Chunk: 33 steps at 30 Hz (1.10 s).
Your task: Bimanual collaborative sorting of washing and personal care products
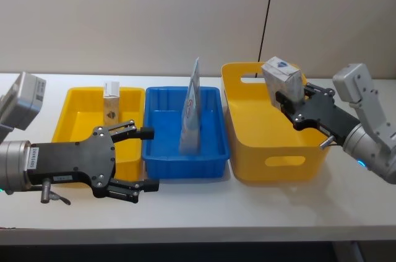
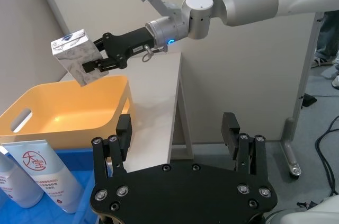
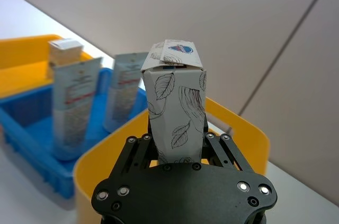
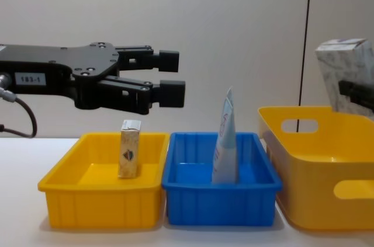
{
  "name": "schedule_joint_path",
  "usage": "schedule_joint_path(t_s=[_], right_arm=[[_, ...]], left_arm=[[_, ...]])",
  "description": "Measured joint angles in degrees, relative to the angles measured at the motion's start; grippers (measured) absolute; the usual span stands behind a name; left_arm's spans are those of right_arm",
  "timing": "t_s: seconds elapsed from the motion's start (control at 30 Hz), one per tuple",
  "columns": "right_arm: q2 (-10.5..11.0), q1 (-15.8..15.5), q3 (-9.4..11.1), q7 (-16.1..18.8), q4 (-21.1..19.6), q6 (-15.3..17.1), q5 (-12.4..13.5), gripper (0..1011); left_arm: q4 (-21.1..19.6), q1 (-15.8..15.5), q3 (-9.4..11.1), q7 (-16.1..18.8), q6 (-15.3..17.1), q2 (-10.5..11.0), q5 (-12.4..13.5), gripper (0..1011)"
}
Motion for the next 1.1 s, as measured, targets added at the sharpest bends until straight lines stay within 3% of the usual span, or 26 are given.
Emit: schedule_joint_path(t_s=[0.47, 0.77, 0.83, 1.1], right_arm=[[-4.2, 0.1, 0.7, -13.2, 2.8, 2.6, -6.9, 350], [-9.4, 2.6, 0.0, -22.2, 7.7, 4.4, -12.0, 350], [-11.4, 4.1, -0.3, -24.5, 10.1, 4.6, -13.2, 351], [-15.6, 7.3, -0.4, -28.4, 15.1, 4.9, -15.1, 351]], left_arm=[[0.0, 0.0, 0.0, 0.0, 0.0, 0.0, 0.0, 1001], [0.0, 0.0, 0.0, 0.0, 0.0, 0.0, 0.0, 1001], [0.0, 0.0, 0.0, 0.0, 0.0, 0.0, 0.0, 1001], [0.0, 0.0, 0.0, 0.0, 0.0, 0.0, 0.0, 1001]])
